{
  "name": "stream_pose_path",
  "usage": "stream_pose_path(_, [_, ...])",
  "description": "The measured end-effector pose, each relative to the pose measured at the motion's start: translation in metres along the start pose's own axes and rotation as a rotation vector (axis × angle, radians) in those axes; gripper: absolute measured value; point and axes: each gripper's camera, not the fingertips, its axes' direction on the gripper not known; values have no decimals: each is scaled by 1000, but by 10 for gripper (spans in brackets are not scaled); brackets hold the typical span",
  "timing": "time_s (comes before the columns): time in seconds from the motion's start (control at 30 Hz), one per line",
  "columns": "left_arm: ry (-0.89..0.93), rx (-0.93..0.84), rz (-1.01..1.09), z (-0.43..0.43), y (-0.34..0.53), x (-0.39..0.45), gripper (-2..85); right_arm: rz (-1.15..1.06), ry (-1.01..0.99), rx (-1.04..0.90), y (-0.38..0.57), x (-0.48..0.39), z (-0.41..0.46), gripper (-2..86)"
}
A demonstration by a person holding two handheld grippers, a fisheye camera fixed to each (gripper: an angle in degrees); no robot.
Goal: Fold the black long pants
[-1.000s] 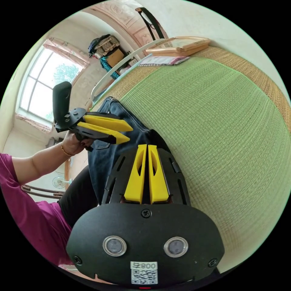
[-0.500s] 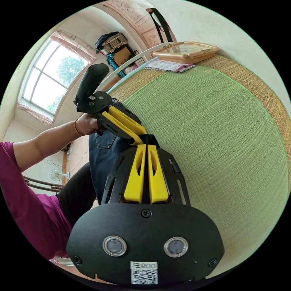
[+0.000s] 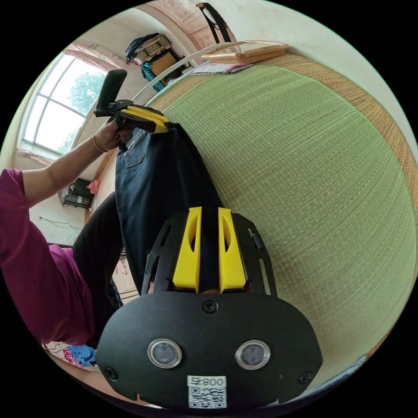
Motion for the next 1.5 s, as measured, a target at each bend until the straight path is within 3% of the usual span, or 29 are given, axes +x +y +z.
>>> stream_pose_path(0.37, [3, 24, -61, -10, 16, -20, 16, 14, 90, 75, 12, -22, -31, 4])
stream_pose_path(0.6, [-16, -18, -131, 3, 23, -40, 22, 80, 170, 9, 10, -18, -8, 5])
stream_pose_path(1.0, [62, 109, -175, -41, 63, -35, 18, 199, 169, 177, 43, -31, -60, 2])
stream_pose_path(1.13, [-17, 34, -155, -36, 68, -22, 8, 238, 177, 225, 64, -39, -81, 1])
stream_pose_path(1.5, [-52, 54, -218, -64, 118, -8, 1, 326, 321, 156, 109, -58, -76, 2])
